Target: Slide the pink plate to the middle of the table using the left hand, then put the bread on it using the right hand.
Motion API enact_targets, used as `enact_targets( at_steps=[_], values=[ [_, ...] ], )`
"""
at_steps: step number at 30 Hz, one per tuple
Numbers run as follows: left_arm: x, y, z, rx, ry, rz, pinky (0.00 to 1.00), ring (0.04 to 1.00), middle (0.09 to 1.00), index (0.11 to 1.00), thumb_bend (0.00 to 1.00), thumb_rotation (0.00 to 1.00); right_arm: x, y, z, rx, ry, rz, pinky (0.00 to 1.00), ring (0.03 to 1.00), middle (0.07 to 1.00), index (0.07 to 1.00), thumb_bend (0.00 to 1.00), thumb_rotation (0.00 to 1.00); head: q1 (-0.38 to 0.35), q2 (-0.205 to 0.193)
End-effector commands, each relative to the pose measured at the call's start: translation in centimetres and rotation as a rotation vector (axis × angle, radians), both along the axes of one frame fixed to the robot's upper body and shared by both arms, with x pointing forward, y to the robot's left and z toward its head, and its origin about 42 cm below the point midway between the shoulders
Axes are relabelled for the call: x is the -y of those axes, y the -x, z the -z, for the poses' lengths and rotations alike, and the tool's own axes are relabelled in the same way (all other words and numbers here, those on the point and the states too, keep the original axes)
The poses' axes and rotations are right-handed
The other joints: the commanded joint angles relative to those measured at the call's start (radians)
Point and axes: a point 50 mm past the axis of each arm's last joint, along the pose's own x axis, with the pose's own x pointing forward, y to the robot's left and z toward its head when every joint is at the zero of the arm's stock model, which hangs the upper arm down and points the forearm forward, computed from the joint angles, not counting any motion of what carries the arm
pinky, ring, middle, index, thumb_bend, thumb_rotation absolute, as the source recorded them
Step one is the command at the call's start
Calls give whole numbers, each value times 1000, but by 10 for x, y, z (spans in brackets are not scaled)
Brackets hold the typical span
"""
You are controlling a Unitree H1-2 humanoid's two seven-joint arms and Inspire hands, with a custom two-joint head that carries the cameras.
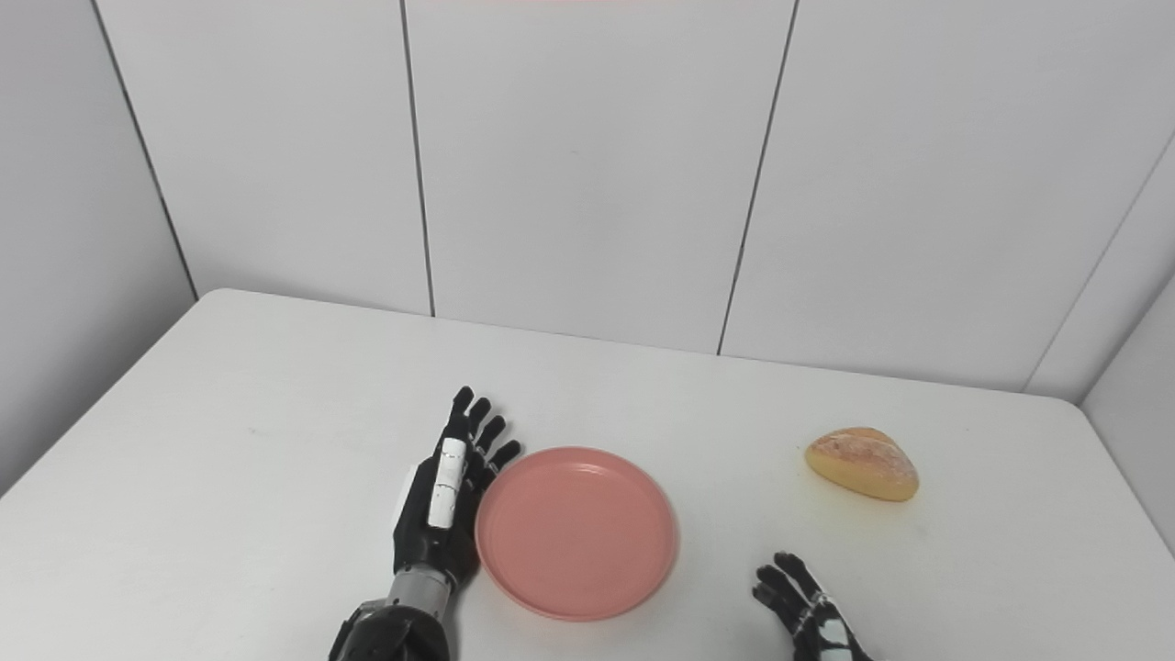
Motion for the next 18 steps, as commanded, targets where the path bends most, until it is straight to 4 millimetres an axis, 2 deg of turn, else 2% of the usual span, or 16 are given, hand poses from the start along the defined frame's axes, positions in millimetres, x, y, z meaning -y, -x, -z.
enact_targets(
  at_steps=[1,10,13,18],
  values=[
    [12,-2,-4,9,25,20,895,974,1000,1000,922,758,-5,1,-6,13,2,-17,970,847,837,849,852,977,1,1],
    [11,4,6,-2,19,25,888,990,1000,1000,897,764,-4,4,-6,23,65,20,970,839,831,839,859,958,-31,9],
    [10,5,10,-13,31,24,899,993,1000,1000,905,756,-2,4,-7,68,152,51,956,836,839,843,850,978,-40,6],
    [9,7,13,-11,23,28,919,990,1000,1000,914,750,0,3,-20,145,233,124,927,849,853,846,808,1000,-78,0]
  ],
)
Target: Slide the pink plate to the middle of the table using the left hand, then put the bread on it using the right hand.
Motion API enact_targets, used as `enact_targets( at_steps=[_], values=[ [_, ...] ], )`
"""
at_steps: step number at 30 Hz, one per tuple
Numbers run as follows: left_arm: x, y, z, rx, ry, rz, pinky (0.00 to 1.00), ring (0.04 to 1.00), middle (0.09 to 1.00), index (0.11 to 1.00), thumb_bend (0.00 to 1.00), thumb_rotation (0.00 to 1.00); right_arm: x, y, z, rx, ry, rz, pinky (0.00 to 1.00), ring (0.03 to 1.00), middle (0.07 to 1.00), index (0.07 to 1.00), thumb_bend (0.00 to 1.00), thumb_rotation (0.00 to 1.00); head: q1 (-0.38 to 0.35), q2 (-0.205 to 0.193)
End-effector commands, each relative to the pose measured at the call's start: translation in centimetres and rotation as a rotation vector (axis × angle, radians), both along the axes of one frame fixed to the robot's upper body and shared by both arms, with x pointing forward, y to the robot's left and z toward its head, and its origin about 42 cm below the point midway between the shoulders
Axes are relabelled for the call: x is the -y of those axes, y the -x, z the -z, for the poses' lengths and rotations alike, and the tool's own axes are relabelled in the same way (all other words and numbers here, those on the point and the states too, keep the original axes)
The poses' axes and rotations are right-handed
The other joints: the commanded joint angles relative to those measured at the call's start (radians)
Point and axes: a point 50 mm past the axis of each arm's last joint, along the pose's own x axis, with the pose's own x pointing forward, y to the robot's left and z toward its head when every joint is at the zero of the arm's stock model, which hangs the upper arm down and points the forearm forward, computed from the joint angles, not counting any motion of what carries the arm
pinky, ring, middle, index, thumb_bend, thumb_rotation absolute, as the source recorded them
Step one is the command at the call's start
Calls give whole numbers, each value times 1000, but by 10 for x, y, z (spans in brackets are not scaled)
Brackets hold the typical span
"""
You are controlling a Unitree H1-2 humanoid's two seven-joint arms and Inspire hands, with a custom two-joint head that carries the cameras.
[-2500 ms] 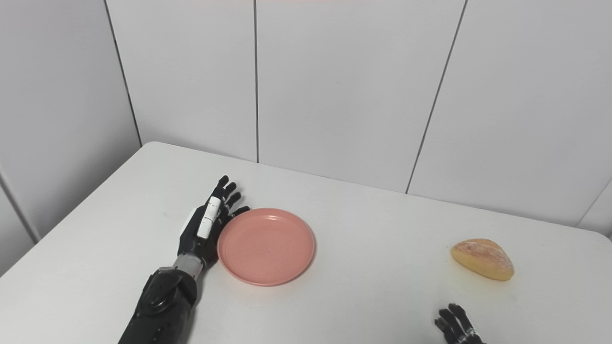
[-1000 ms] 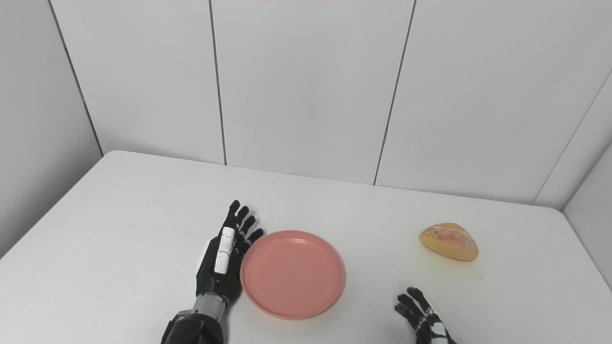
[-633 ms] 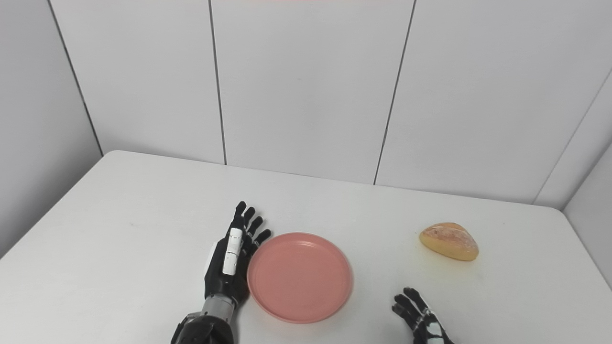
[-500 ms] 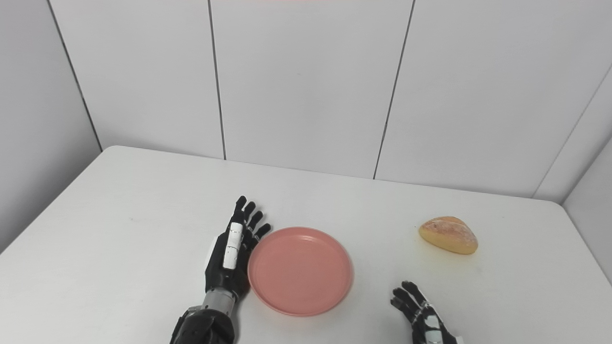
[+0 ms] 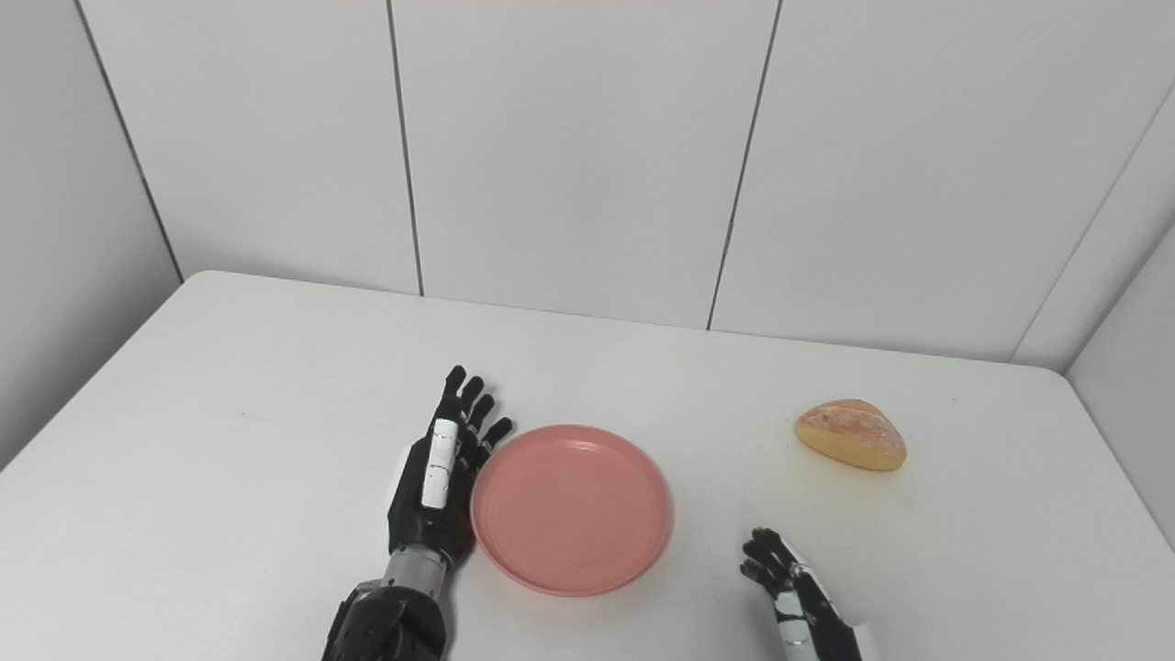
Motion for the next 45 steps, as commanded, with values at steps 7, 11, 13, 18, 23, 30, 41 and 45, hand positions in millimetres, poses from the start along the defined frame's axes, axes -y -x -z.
enact_targets(
  at_steps=[7,11,13,18,23,30,41,45],
  values=[
    [4,5,15,0,-49,31,900,978,1000,1000,901,758,10,-12,-48,204,106,101,845,837,845,837,760,1000,-36,-24],
    [3,4,18,-7,-32,34,896,966,1000,1000,902,756,13,-19,-58,224,100,101,826,834,857,852,760,1000,-66,-39],
    [2,4,19,-16,-13,35,915,977,1000,1000,890,743,13,-23,-61,237,103,102,799,816,854,852,749,1000,-85,-45],
    [-3,3,21,-38,12,35,925,991,1000,1000,891,738,13,-28,-67,270,134,117,745,796,845,846,758,1000,-143,-56],
    [-12,1,23,-36,11,35,943,1000,1000,1000,902,737,9,-30,-70,278,181,141,759,789,833,847,780,1000,-226,-76],
    [-19,0,28,-28,-11,42,959,999,1000,1000,914,754,2,-30,-68,279,181,143,765,803,853,847,709,1000,-281,-99],
    [-31,-2,29,-31,9,54,1000,1000,1000,1000,868,738,-15,-36,-63,292,203,144,748,809,858,843,695,1000,-346,-118],
    [-33,-2,29,-25,-2,60,1000,1000,1000,1000,854,746,-17,-37,-64,301,219,151,744,810,862,845,687,1000,-348,-116]
  ],
)
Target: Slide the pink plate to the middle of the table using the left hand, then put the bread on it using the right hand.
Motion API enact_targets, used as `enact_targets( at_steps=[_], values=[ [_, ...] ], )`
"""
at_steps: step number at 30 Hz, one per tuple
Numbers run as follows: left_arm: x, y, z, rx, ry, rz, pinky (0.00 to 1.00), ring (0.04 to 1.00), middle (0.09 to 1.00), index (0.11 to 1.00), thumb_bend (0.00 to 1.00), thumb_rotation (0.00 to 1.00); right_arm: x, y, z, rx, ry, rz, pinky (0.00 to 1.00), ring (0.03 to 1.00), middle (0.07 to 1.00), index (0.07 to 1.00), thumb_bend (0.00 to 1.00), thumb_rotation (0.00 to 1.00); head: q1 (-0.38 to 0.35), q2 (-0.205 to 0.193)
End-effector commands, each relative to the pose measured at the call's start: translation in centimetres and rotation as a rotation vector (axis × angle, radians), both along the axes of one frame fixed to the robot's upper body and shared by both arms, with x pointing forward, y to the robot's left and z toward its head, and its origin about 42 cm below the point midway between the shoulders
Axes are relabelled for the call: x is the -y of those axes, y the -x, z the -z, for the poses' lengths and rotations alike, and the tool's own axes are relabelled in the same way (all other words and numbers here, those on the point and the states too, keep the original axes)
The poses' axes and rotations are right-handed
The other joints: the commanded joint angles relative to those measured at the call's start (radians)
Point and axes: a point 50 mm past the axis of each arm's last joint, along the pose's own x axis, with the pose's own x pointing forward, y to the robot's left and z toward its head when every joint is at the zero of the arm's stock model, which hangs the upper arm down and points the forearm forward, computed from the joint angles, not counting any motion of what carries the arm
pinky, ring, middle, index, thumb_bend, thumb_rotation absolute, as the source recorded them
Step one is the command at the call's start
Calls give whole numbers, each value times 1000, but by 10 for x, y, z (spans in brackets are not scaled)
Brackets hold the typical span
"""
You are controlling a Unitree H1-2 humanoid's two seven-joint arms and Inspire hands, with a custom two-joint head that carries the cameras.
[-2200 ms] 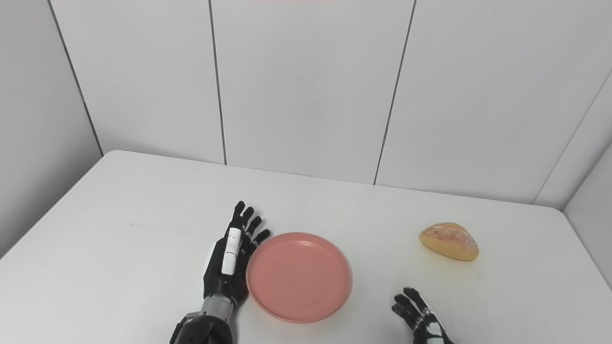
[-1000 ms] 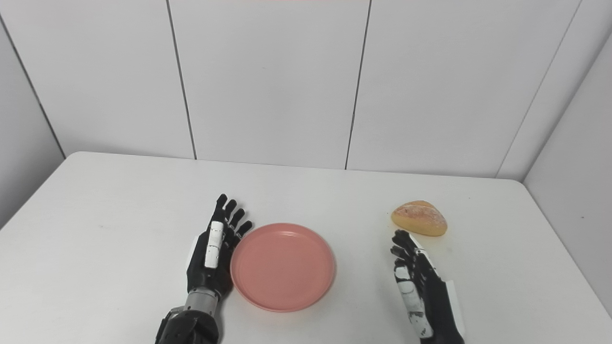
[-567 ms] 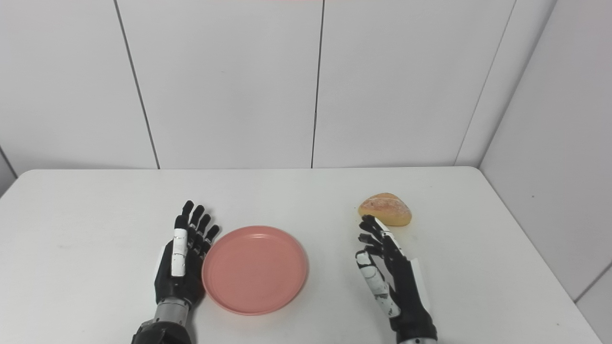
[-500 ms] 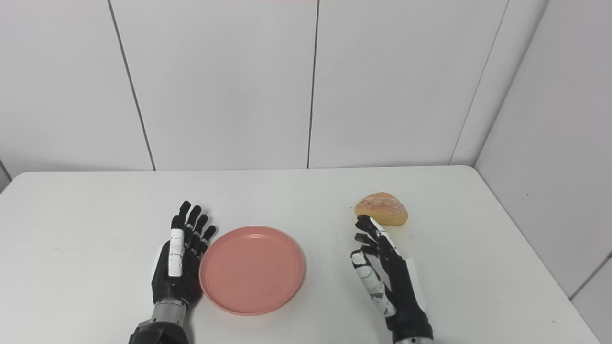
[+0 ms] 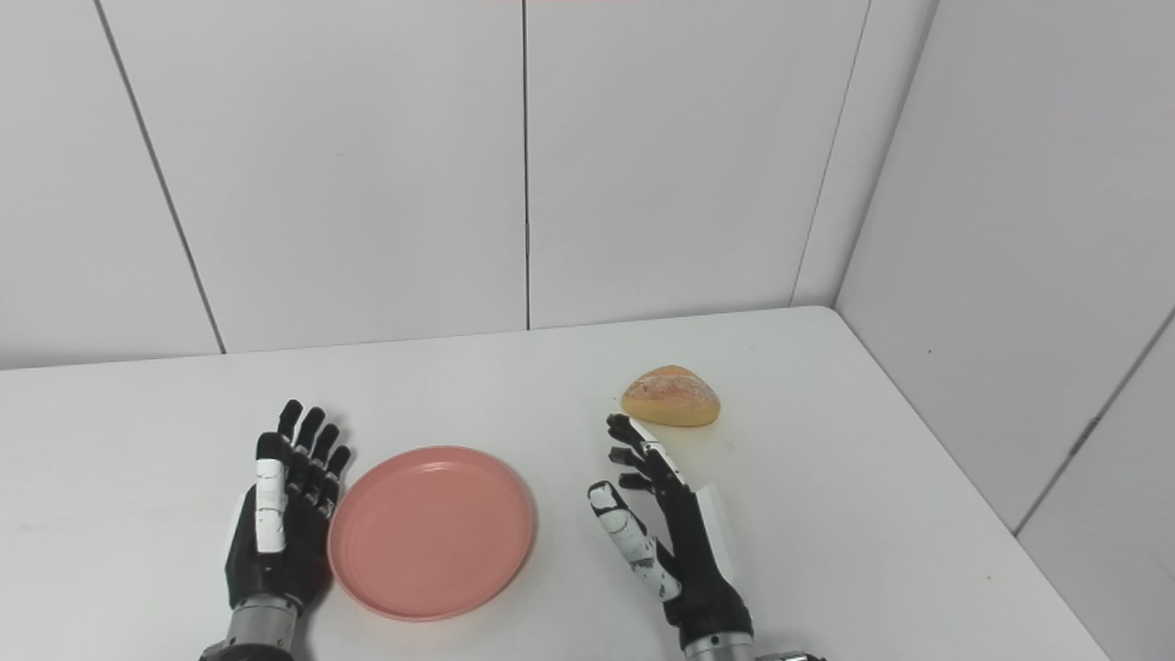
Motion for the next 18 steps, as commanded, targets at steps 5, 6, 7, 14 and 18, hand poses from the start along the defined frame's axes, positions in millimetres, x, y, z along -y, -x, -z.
enact_targets(
  at_steps=[5,6,7,14,18],
  values=[
    [-18,13,27,-62,-4,-17,1000,1000,1000,1000,857,716,4,-5,-14,125,56,25,741,811,863,847,680,1000,4,0],
    [-17,13,27,-63,-3,-16,1000,1000,1000,1000,857,714,6,-6,-15,136,71,32,753,812,863,846,694,1000,6,-1],
    [-17,13,28,-63,-4,-16,1000,1000,1000,1000,855,713,9,-7,-16,149,86,38,758,811,862,846,701,1000,6,-1],
    [-14,13,28,-63,-1,-15,1000,1000,1000,1000,860,712,27,-18,-34,207,182,101,800,830,879,858,756,1000,20,-6],
    [-14,13,28,-60,-9,-15,1000,1000,1000,1000,866,720,40,-29,-55,229,373,157,803,837,874,873,762,1000,27,-6]
  ],
)
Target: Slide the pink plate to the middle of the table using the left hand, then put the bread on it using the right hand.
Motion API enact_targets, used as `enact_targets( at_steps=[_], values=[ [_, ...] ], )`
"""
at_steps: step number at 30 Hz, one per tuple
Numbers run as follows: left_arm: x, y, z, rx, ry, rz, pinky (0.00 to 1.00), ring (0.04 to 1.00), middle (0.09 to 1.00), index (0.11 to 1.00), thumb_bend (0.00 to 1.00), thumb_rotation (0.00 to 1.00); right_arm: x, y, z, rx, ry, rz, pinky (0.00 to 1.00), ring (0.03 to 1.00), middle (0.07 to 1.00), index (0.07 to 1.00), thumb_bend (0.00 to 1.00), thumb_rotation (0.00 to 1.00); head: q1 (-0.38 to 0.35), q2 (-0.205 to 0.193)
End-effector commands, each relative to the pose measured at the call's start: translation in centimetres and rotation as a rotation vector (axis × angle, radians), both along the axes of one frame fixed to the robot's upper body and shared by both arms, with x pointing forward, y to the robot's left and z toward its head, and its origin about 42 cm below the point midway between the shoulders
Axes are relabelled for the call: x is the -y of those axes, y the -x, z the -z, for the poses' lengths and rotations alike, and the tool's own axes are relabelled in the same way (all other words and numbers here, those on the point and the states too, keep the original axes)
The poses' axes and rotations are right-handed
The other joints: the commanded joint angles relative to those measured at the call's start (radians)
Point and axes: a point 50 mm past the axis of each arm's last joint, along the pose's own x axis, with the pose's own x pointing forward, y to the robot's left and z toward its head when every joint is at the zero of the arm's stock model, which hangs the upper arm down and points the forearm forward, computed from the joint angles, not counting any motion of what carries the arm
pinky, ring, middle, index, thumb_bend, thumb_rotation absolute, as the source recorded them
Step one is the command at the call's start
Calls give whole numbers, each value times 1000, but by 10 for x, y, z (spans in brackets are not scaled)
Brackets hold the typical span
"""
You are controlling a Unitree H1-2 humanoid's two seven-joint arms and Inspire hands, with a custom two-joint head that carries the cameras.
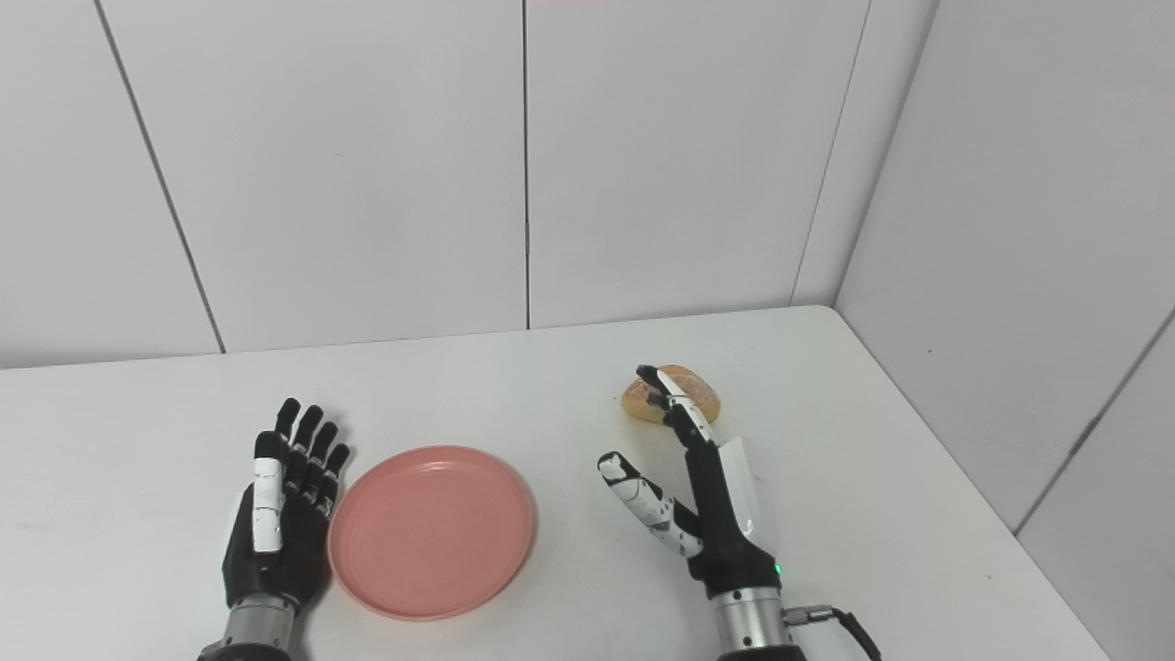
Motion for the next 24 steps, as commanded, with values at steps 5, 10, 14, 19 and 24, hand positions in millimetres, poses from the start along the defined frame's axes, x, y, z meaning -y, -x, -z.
enact_targets(
  at_steps=[5,10,14,19,24],
  values=[
    [-12,14,28,-71,-20,-21,1000,1000,1000,1000,878,717,14,-21,-49,61,228,123,693,804,858,838,810,1000,4,-1],
    [-12,13,28,-73,-17,-19,1000,1000,1000,1000,870,717,18,-35,-62,67,320,159,699,811,854,828,830,1000,4,3],
    [-13,13,29,-71,-24,-20,1000,1000,1000,1000,871,725,21,-50,-70,67,417,187,735,816,839,828,830,1000,4,4],
    [-12,13,29,-71,-35,-22,1000,1000,1000,1000,881,734,24,-66,-73,49,527,227,832,829,832,818,833,1000,11,4],
    [-10,13,29,-67,-46,-23,1000,1000,1000,1000,878,742,28,-83,-76,-4,614,263,858,835,830,811,860,1000,14,4]
  ],
)
